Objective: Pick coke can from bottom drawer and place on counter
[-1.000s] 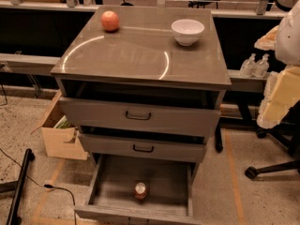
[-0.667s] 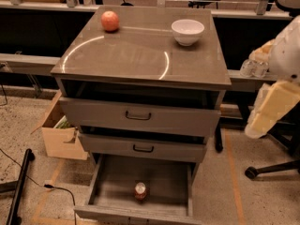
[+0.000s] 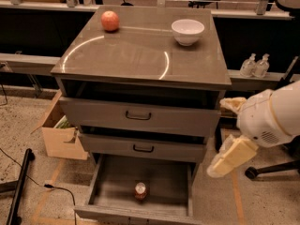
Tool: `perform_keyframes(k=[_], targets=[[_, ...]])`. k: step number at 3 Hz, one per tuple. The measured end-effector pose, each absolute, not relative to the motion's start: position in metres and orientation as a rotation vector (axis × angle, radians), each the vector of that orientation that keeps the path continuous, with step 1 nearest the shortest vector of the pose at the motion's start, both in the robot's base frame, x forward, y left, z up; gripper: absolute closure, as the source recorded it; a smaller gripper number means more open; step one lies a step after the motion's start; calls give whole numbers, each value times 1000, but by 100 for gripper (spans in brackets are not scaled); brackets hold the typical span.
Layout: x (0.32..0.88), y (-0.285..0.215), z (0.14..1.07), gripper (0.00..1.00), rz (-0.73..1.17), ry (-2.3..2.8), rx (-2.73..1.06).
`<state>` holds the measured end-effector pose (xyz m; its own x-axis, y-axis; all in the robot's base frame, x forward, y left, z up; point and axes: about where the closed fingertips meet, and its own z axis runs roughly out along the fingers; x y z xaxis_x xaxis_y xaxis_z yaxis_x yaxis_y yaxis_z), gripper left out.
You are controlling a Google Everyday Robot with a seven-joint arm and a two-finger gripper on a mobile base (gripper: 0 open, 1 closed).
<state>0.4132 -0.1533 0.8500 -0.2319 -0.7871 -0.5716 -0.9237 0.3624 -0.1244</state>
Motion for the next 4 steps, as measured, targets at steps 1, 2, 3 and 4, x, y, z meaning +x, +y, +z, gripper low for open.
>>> perform_keyframes(k=[1,2,3,4], targets=[[422,-121,802,0,349,2015,-1482],[442,-120,806,0,272,1983,-1428],[442,-120,806,0,272,1983,-1428],[440,-117,778,0,293,1989,-1374]])
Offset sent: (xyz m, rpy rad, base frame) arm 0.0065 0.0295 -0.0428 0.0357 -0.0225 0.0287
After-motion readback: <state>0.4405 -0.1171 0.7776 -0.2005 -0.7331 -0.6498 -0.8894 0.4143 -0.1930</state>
